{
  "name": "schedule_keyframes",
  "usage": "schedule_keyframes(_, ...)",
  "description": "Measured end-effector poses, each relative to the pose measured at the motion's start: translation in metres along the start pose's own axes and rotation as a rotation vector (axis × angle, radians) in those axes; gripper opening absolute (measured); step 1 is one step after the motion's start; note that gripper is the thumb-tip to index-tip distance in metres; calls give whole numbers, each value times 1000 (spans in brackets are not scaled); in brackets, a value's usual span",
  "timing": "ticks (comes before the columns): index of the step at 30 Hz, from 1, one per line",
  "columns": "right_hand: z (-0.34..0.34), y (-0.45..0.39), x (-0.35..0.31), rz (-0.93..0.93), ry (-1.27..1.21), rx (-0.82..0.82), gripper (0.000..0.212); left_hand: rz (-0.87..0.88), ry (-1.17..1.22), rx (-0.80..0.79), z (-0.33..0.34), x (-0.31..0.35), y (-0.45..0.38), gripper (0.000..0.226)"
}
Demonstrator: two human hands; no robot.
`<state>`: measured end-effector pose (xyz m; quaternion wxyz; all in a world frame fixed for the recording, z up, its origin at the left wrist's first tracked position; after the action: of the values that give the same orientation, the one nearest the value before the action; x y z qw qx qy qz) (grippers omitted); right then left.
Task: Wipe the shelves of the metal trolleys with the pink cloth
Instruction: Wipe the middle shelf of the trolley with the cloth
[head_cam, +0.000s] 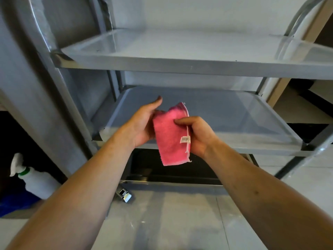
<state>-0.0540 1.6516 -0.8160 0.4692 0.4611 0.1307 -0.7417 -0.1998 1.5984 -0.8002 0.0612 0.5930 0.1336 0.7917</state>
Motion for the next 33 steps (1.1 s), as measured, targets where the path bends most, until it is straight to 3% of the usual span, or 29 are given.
schedule_keyframes(3, 0, -6, -3, -49, 57, 8, 43, 78, -60, 47, -1, 2, 0, 19)
schedule_keyframes(9, -11, -11, -13, -88, 252, 124, 28, 153, -253, 245, -9, 12, -3, 23)
schedule_keyframes(12, -20, -13, -18, -116, 464, 201, 18, 224, -308, 358, -9, 19, -4, 27)
schedule_keyframes(16, -27, -14, -20, -80, 546, 174, 37, 332, -262, 421, -9, 23, -7, 33)
schedule_keyframes(19, -30, -15, -23, -37, 577, 128, 50, 287, -356, 408, -10, 23, -11, 34)
schedule_keyframes(22, -34, -20, -28, -56, 624, 146, 34, 238, -455, 446, -15, 21, -22, 33)
schedule_keyframes(25, -42, -29, -37, -110, 702, 333, 25, 281, -377, 498, -19, 20, -36, 33)
schedule_keyframes(27, -49, -34, -41, -120, 891, 505, 32, 324, -407, 540, -25, 19, -41, 37)
schedule_keyframes(29, -50, -33, -41, -144, 1240, 637, 54, 350, -636, 596, -32, 17, -41, 44)
schedule_keyframes(31, -38, -29, -28, -250, 1546, 550, 60, 394, -891, 605, -34, 13, -37, 53)
schedule_keyframes(33, -26, -28, 1, -275, 1807, 276, 60, 448, -1087, 613, -33, 8, -35, 57)
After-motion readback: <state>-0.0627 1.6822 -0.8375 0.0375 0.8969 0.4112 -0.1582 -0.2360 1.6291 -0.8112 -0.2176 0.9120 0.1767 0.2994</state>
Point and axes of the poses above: each hand's wrist, its own y-axis away from the middle knuckle, its own z-axis out of the palm, x = y × z, the point moved 3 cm from there along -y, towards the middle knuckle, and after that the axes turned 9 degrees about -x, right-handed, at the moved point
